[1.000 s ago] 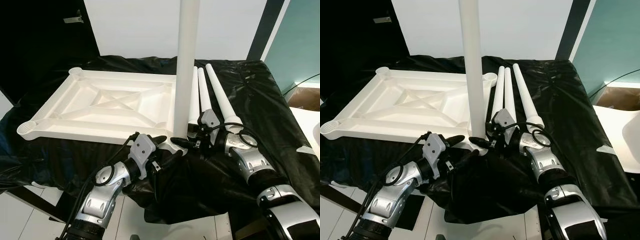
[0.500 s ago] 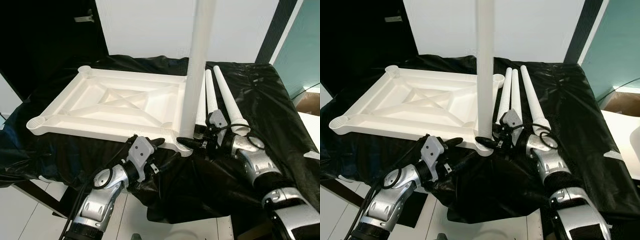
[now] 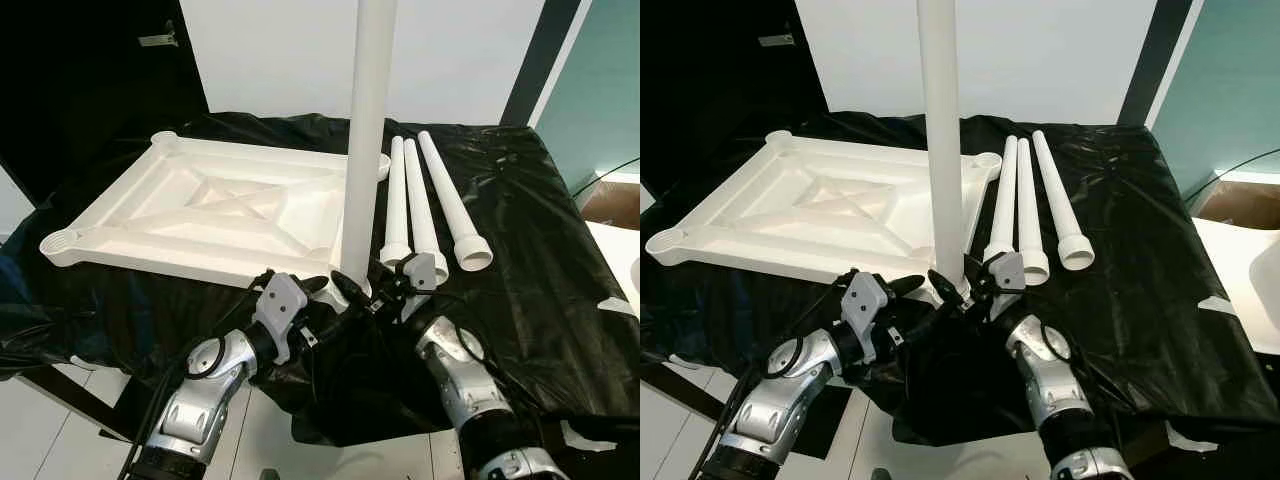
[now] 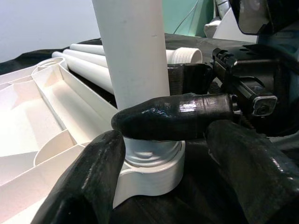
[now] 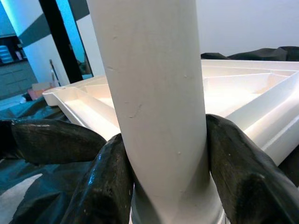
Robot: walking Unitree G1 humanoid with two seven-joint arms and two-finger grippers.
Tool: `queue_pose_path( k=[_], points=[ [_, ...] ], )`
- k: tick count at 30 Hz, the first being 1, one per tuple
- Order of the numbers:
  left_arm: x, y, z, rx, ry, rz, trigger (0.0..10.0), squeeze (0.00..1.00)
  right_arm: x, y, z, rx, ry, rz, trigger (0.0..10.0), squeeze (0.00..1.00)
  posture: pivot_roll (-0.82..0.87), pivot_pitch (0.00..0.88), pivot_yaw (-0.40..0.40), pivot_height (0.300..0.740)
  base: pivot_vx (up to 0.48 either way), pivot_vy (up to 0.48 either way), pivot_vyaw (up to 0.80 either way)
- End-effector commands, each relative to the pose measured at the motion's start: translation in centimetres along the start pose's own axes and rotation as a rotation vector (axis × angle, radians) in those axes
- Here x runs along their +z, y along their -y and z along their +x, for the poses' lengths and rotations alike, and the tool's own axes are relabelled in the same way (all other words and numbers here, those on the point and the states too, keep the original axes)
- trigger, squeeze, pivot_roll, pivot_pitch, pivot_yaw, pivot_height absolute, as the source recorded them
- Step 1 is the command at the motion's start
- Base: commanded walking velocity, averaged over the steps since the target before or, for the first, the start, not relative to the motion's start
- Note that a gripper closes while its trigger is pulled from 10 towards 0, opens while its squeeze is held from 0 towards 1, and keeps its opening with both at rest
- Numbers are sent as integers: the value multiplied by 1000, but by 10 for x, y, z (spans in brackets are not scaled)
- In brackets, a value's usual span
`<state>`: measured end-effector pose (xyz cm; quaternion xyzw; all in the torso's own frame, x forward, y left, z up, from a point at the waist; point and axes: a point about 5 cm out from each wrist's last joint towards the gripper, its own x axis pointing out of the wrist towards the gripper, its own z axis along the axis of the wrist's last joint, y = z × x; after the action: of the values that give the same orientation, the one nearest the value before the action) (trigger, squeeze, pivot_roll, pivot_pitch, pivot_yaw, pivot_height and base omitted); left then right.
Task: Building children table
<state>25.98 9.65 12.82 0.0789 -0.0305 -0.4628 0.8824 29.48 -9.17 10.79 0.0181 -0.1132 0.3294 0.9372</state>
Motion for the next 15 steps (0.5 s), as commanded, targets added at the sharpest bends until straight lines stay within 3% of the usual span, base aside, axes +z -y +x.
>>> queue_pose_path(
  k=[1,2,3,6,7,11,12,15],
  points=[
    [1,0,1,2,-3,4,10000,0,-1,0,-1,-35,3,30,0,0,139,0,18,740,0,0,0],
    [1,0,1,2,-3,4,10000,0,-1,0,-1,-35,3,30,0,0,139,0,18,740,0,0,0],
    [1,0,1,1,-3,4,10000,0,0,2,-1,-21,-11,33,10000,0,139,0,16,740,0,0,0],
    [0,0,1,0,-3,4,10000,0,0,5,-2,-4,-26,37,10000,0,139,0,16,740,0,0,0],
    [0,0,2,1,-2,4,10000,0,1,8,-2,35,-52,29,10000,1000,140,0,15,740,0,0,0],
    [1,-1,1,3,-3,6,10000,0,2,14,-2,130,-96,16,10000,1000,140,0,15,740,0,0,0],
    [1,-1,2,2,-2,8,10000,0,10,22,2,215,-107,-46,10000,0,137,0,15,740,0,0,0],
    [1,-1,3,1,0,8,10000,0,18,28,7,290,-117,-89,10000,0,133,0,17,740,0,0,0]
  ],
)
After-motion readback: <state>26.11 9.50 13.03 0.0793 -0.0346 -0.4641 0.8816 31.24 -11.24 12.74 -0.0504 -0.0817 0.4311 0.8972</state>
